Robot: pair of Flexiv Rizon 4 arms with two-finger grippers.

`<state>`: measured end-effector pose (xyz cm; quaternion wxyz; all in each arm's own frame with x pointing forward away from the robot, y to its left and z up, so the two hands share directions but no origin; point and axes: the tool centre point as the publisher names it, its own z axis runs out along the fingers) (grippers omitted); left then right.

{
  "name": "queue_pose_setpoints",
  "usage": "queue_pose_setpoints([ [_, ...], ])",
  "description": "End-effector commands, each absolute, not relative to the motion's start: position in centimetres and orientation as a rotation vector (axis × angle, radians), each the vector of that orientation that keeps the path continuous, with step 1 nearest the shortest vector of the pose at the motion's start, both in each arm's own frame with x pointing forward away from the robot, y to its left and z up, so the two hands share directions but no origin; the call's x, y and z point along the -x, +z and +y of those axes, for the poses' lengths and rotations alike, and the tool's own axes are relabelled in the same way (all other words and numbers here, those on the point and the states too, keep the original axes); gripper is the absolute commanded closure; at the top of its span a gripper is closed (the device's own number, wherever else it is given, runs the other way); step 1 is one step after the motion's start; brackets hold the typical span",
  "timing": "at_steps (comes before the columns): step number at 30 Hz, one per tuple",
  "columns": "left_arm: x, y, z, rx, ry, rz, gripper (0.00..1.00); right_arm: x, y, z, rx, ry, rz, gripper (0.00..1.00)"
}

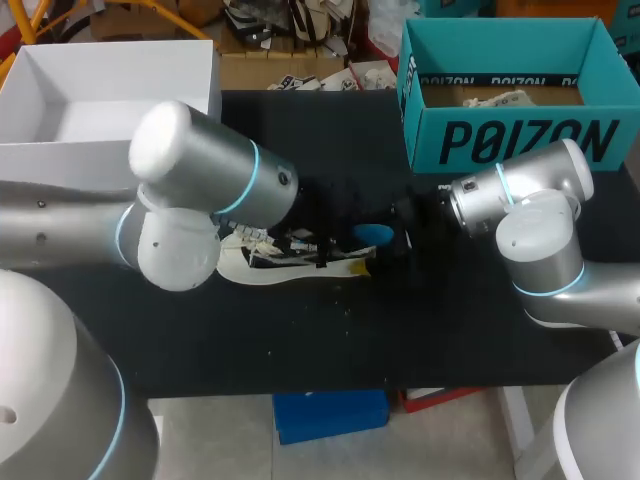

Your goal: Take the shoe out of the shoebox, open the shoe tongue, remove and reinsert the insole, then place the shoe into the shoebox

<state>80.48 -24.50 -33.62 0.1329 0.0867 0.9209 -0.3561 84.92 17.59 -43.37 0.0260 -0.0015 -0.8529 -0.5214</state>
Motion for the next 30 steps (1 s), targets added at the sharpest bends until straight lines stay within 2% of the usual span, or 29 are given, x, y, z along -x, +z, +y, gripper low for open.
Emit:
queue_pose_setpoints([
  [1,-79.8,-28.4,-21.5,-0.302,-1.267,2.743,1.00,-85.0,-44.0,17.8,0.006,-1.610,-2.637,1.00],
  [14,-79.4,-16.5,-22.6,-0.177,-1.744,2.815,1.00,-85.0,-44.0,17.8,0.006,-1.610,-2.637,1.00],
  [22,-79.2,-8.5,-21.3,-0.278,-2.046,2.801,1.00,-85.0,-44.0,17.8,0.006,-1.610,-2.637,1.00],
  [30,-79.2,-8.5,-21.3,-0.278,-2.046,2.801,1.00,-85.0,-44.0,17.8,0.006,-1.610,-2.637,1.00],
])
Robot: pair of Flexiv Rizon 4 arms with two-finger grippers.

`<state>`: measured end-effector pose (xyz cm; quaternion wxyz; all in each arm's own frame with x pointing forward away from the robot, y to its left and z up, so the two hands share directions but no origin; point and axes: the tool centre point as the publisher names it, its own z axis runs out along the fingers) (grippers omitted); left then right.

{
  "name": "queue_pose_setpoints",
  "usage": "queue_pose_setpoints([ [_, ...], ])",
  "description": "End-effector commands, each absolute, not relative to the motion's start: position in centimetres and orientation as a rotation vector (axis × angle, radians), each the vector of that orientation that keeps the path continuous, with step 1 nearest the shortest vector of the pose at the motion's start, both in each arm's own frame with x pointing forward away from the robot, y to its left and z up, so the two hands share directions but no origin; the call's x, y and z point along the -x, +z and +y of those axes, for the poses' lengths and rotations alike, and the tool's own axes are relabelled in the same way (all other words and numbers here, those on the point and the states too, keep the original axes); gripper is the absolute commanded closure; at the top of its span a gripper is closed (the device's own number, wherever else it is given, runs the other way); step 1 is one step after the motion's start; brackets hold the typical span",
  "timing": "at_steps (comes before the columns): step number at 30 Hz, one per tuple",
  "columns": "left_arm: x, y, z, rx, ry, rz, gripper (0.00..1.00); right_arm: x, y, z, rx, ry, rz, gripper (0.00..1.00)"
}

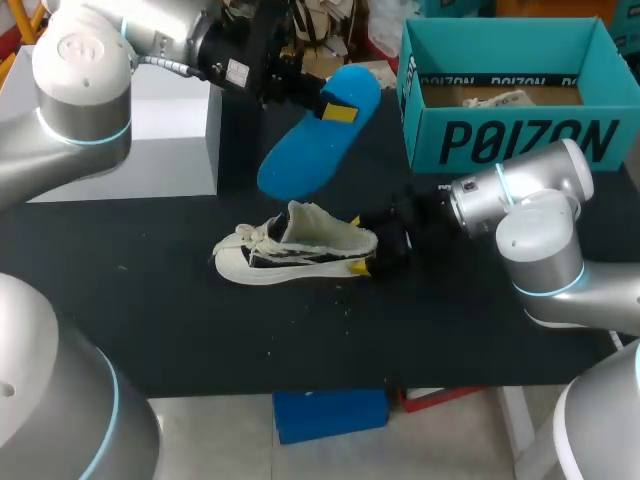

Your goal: Take the shoe out of the shoebox, open the shoe tongue, remove and reinsert the insole, then place the shoe into the shoebox

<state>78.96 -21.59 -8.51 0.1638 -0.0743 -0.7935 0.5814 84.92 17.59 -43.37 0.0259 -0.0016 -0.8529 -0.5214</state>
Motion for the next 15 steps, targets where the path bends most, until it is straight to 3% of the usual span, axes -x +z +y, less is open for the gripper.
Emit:
queue_pose_setpoints([
  [1,-79.21,-8.52,-21.27,0.224,1.648,-2.257,1.00,-84.97,-43.99,17.80,0.006,-1.610,-2.637,1.00],
  [15,-78.94,-7.79,-21.52,0.110,1.738,-2.171,1.00,-84.97,-43.99,17.80,0.006,-1.610,-2.637,1.00],
])
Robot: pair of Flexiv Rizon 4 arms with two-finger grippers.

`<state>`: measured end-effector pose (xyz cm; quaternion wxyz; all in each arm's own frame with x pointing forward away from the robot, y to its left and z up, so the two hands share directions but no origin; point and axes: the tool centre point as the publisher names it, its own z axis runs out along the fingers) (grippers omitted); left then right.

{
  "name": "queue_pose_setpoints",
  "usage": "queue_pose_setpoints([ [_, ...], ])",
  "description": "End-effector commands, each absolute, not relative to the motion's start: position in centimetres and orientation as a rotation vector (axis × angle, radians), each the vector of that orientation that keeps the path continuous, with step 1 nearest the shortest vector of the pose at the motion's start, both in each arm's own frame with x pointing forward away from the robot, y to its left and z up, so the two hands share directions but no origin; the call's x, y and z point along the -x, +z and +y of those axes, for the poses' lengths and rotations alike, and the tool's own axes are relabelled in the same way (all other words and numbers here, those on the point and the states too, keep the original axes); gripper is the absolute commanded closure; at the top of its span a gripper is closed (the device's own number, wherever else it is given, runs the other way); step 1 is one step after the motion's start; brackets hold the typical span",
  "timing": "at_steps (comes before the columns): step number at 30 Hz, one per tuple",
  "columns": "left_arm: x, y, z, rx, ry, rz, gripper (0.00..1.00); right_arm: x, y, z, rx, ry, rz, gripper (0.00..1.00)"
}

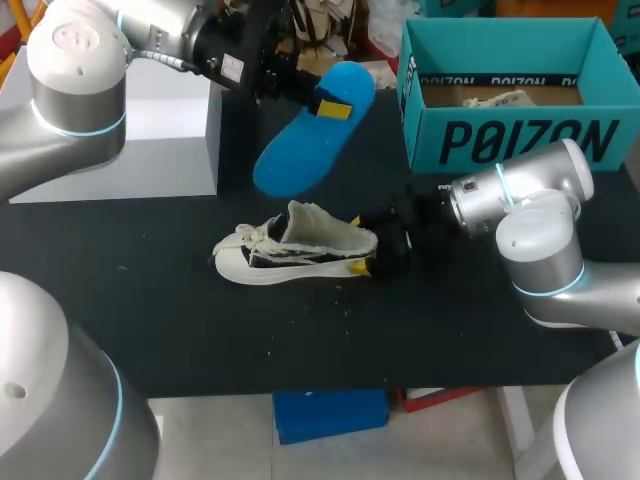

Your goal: Take the shoe out of the shoebox, open the shoe tongue, remove and reinsert the insole, then place the shoe into the shoebox

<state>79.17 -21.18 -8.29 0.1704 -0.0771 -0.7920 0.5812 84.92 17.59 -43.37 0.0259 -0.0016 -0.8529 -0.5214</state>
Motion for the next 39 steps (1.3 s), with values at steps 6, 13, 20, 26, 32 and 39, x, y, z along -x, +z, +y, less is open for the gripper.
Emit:
queue_pose_setpoints([
  [6,-79.0,-5.2,-22.3,-0.023,1.896,-2.011,1.00,-85.0,-44.0,17.8,0.006,-1.610,-2.637,1.00],
  [13,-79.1,-2.9,-21.9,-0.187,2.001,-1.902,1.00,-85.0,-44.0,17.8,0.006,-1.610,-2.637,1.00],
  [20,-78.6,-0.8,-21.2,-0.283,2.111,-1.797,1.00,-85.0,-44.0,17.8,0.006,-1.610,-2.637,1.00],
  [26,-77.8,0.7,-20.7,-0.296,2.142,-1.756,1.00,-85.0,-44.0,17.8,0.006,-1.610,-2.637,1.00],
  [32,-77.3,1.0,-20.4,-0.333,2.177,-1.747,1.00,-85.0,-44.0,17.8,0.006,-1.610,-2.637,1.00],
  [39,-76.6,2.9,-20.4,-0.306,2.227,-1.708,1.00,-85.0,-44.0,17.8,0.006,-1.610,-2.637,1.00],
])
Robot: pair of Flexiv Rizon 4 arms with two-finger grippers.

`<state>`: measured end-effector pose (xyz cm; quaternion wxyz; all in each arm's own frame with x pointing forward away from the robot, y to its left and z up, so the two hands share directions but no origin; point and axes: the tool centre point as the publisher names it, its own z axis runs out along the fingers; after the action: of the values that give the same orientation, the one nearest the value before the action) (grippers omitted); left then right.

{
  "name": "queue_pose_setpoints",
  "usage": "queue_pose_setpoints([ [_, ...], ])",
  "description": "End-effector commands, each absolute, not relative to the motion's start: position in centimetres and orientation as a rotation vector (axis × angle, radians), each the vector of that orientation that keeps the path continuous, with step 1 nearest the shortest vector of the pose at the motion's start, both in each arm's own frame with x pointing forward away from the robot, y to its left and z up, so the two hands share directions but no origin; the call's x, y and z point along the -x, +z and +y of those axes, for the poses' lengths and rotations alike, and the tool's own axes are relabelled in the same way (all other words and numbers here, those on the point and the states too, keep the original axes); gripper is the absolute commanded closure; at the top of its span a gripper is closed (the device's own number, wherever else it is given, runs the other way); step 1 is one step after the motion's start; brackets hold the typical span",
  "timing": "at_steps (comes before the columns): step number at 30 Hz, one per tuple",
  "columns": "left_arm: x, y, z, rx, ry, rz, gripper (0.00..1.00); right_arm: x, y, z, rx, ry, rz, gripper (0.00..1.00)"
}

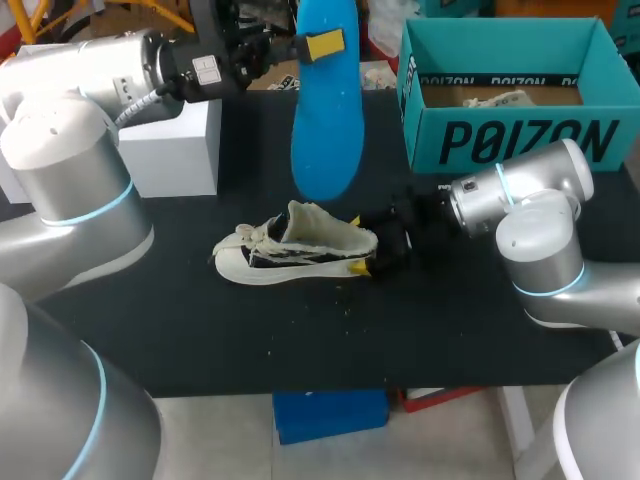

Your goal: Take the shoe out of the shoebox, open the shoe tongue, remove and reinsert the insole, then place the shoe into the shoebox

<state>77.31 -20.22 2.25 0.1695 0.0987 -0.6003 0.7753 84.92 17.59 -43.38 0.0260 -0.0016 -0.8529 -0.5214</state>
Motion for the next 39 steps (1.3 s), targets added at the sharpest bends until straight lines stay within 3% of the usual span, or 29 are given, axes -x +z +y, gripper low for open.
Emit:
queue_pose_setpoints([
  [1,-76.4,3.2,-20.5,-0.289,2.229,-1.701,1.00,-85.0,-44.0,17.8,0.006,-1.610,-2.637,1.00],
  [15,-74.2,7.3,-21.9,-0.135,2.263,-1.674,1.00,-85.0,-44.0,17.8,0.006,-1.610,-2.637,1.00],
  [26,-74.0,7.6,-21.9,-0.118,2.265,-1.679,1.00,-85.0,-44.0,17.8,0.006,-1.610,-2.637,1.00],
  [27,-74.0,7.6,-21.9,-0.118,2.265,-1.679,1.00,-85.0,-43.9,17.7,0.025,-1.574,-2.646,0.88],
  [28,-74.0,7.6,-21.9,-0.118,2.265,-1.679,1.00,-85.0,-43.8,17.5,0.044,-1.539,-2.649,0.51],
  [29,-74.0,7.6,-21.9,-0.118,2.265,-1.679,1.00,-84.9,-43.5,17.3,0.069,-1.490,-2.672,0.00],
  [39,-74.0,7.6,-21.9,-0.118,2.265,-1.679,1.00,-84.2,-40.6,15.5,0.065,-0.815,-2.931,0.00],
])
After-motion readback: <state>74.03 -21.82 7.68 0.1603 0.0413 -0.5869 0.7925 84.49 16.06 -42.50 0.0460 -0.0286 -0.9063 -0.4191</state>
